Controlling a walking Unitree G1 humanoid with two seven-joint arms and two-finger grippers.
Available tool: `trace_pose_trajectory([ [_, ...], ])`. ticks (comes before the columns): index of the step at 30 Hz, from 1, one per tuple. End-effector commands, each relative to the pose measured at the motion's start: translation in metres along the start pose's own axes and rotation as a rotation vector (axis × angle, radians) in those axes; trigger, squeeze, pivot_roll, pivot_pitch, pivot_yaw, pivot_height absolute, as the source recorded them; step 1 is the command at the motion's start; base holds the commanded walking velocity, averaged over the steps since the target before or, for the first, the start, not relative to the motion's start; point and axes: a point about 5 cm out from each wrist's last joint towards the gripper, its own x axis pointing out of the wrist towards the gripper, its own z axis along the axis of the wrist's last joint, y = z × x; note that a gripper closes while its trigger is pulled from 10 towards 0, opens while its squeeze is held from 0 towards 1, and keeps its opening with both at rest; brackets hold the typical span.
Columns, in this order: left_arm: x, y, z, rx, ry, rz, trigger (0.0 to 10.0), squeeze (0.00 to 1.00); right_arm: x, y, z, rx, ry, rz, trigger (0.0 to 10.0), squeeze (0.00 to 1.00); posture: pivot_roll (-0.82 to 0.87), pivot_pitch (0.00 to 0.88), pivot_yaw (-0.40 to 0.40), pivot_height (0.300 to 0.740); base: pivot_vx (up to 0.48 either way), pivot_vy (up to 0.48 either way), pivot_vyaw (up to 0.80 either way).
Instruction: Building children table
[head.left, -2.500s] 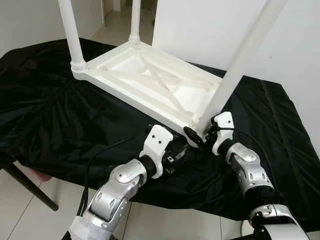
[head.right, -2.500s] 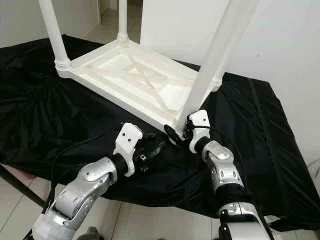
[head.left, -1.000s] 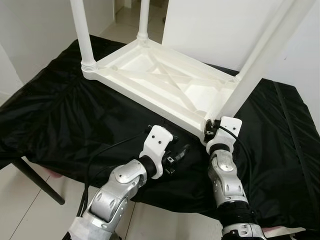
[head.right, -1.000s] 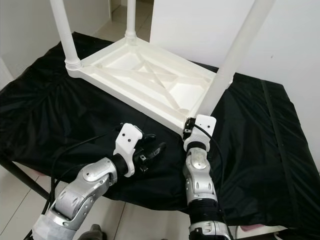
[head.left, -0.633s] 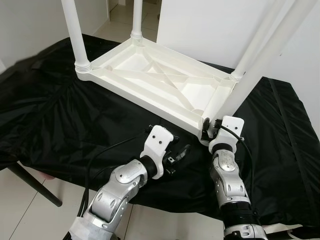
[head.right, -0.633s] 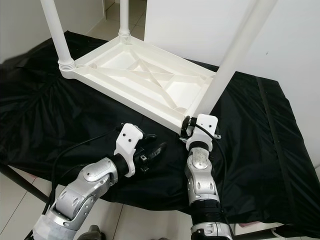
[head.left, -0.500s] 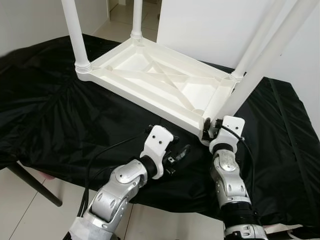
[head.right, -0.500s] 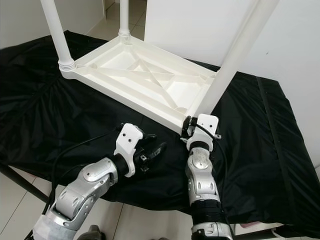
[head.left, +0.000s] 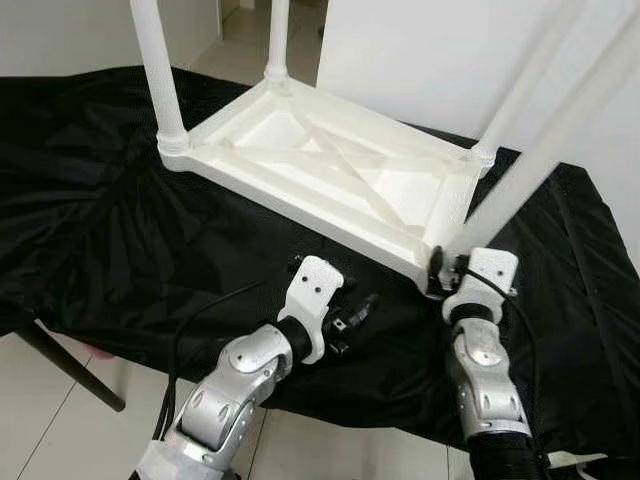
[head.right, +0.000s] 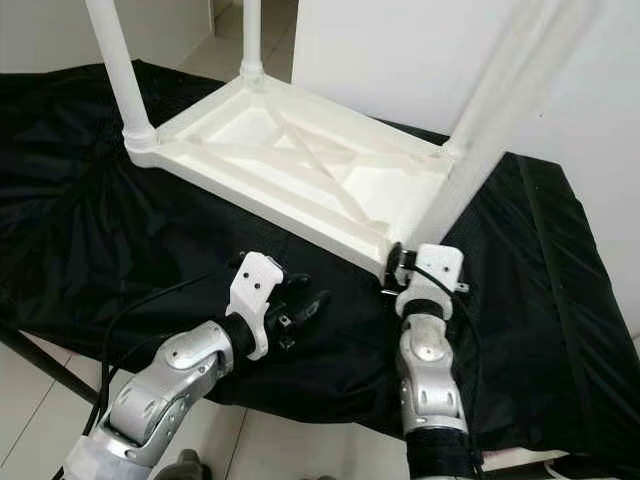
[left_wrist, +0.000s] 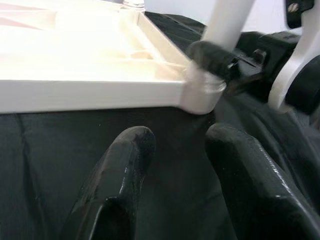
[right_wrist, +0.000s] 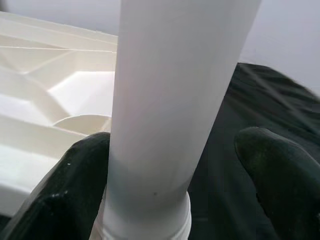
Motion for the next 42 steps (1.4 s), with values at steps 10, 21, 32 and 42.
trace_pose_trajectory([
  [10,-0.004,-0.001,-0.001,0.003,0.007,-0.003,10.0,0.0,0.003,-0.036,-0.008,-0.018,0.039,-0.095,10.0,0.0,0.12,0.069,-0.101,0.74,0.0,0.0,0.0],
  [21,-0.009,0.01,-0.001,0.009,-0.006,0.068,10.0,0.0,-0.038,-0.018,-0.005,0.038,-0.027,-0.018,10.0,0.0,0.12,0.069,-0.084,0.74,0.0,0.0,0.0],
  [32,-0.01,0.031,0.004,0.072,-0.025,0.113,10.0,0.0,-0.066,-0.03,-0.018,-0.012,0.017,0.014,10.0,0.0,0.1,0.055,-0.053,0.74,0.0,0.0,0.0],
  [42,0.0,0.07,0.004,0.198,0.046,0.186,10.0,0.0,-0.079,-0.023,-0.016,-0.016,0.001,0.085,10.0,0.0,0.07,0.063,-0.028,0.74,0.0,0.0,0.0],
])
